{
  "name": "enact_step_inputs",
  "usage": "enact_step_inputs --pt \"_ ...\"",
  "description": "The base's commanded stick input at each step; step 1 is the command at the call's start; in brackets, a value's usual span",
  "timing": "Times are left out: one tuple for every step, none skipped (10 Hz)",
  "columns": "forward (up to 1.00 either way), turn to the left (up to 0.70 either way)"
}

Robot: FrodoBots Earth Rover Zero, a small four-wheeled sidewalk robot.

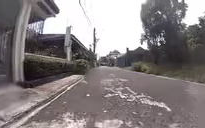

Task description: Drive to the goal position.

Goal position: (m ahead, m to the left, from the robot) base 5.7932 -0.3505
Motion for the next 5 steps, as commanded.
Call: enact_step_inputs --pt "1.0 0.0" --pt "1.0 0.0" --pt "1.0 0.0" --pt "1.0 0.0" --pt "1.0 0.0"
